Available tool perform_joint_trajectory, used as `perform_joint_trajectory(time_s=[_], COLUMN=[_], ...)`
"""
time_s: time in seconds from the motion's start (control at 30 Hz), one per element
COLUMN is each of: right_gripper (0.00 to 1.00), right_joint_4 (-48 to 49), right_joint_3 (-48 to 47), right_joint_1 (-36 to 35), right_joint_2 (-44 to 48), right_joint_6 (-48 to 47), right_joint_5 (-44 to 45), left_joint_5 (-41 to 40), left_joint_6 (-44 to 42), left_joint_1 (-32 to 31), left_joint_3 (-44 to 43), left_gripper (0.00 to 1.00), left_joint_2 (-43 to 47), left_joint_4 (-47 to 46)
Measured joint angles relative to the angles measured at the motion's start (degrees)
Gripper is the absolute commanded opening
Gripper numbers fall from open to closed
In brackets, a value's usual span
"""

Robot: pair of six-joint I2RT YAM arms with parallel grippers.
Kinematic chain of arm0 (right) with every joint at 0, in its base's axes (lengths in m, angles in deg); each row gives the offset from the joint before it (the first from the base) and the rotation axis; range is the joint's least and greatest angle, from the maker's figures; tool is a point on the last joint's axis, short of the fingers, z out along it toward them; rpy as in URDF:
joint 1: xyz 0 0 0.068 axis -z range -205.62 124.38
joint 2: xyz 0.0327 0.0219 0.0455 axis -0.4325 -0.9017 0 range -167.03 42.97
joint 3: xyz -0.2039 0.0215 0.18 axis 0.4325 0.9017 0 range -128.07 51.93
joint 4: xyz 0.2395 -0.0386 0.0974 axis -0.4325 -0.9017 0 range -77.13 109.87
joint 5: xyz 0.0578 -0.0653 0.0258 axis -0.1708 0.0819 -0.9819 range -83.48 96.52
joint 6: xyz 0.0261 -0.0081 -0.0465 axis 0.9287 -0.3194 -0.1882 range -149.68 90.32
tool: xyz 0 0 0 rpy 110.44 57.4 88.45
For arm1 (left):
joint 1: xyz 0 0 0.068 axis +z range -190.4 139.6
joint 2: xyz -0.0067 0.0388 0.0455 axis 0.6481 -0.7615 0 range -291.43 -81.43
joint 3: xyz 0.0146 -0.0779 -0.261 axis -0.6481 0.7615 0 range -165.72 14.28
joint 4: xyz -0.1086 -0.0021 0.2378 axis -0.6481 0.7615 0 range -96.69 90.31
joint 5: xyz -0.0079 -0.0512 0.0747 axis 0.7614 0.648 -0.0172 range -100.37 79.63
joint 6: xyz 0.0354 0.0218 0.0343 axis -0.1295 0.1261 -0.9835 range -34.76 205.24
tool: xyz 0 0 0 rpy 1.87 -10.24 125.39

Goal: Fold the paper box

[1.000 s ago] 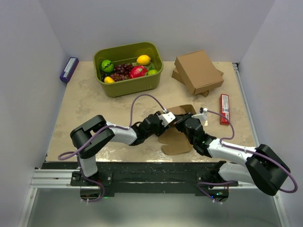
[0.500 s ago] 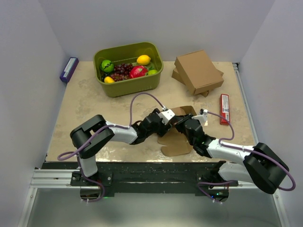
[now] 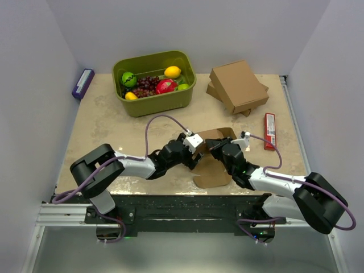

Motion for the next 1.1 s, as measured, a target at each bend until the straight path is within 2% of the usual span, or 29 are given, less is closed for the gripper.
perform_joint_trajectory(time_s=[0.13, 0.43, 0.73, 1.1], right_gripper=[0.0, 0.0, 0.0, 0.0], right_joint_4=[-0.39, -0.68, -0.63, 0.48], right_joint_3=[0.0, 0.0, 0.26, 0.59], right_joint_1=[0.0, 0.02, 0.02, 0.04], right_joint_2=[0.48, 0.57, 1.05, 0.44], right_joint_6=[0.0, 0.02, 0.26, 1.7], right_joint_5=[0.04, 0.07, 0.59, 1.55], left_joint_5=[0.37, 1.18, -0.79, -3.52], left_joint_6=[3.93, 10.69, 13.44, 15.58], left_joint_1=[0.39, 1.36, 1.44, 1.29], left_joint_3=[1.33, 1.95, 0.22, -1.03], left_gripper=[0.79, 0.58, 0.46, 0.47], left_joint_2=[0.5, -2.99, -6.36, -9.33], left_joint_4=[-2.03, -11.23, -11.65, -14.91])
